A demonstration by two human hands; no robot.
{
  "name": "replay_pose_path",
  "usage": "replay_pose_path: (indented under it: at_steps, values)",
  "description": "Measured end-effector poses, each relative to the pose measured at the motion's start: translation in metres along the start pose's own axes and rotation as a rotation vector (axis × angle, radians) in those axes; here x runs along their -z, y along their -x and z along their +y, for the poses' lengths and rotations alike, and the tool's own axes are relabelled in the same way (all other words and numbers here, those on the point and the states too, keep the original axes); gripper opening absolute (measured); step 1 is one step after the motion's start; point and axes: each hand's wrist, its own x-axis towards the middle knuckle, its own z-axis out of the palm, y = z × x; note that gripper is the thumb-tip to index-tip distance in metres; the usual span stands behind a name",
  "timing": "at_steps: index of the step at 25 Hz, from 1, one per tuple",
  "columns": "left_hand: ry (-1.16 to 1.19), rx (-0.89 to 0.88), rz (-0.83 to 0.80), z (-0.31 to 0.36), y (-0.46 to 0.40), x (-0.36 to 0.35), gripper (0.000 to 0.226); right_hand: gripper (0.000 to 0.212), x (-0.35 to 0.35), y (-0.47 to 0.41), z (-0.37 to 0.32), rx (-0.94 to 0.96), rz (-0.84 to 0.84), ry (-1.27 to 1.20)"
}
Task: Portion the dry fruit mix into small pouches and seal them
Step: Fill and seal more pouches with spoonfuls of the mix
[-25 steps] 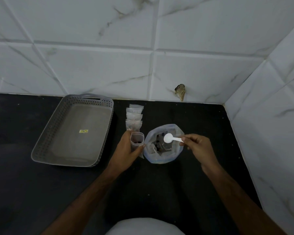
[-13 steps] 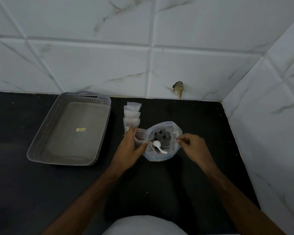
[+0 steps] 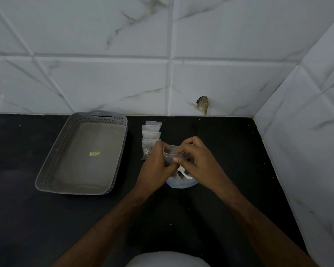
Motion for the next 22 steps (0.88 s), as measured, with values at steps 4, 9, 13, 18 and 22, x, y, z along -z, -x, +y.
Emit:
replay_pose_path:
  at_steps: [4, 9, 13, 18, 22]
  values:
    - [0.163, 0.053, -0.089, 0.005, -0.004, 0.011, 0.048, 0.005, 0.012, -0.009, 0.000, -0.029, 0.001, -0.030]
    - [0.156, -0.070, 0.002, 0.010, -0.011, 0.028, 0.014, 0.011, 0.028, -0.015, -0.009, -0.159, -0.005, -0.238]
    - [0.174, -0.074, 0.082, 0.016, -0.020, 0.032, 0.025, 0.022, 0.032, -0.020, -0.013, -0.124, 0.061, -0.238]
    - [0.180, -0.092, 0.095, 0.021, -0.024, 0.033, 0.024, 0.023, 0.029, -0.022, -0.018, -0.144, 0.114, -0.377]
    - [0.135, -0.157, 0.097, 0.025, -0.024, 0.029, 0.012, 0.008, 0.025, -0.022, -0.019, -0.111, 0.119, -0.337]
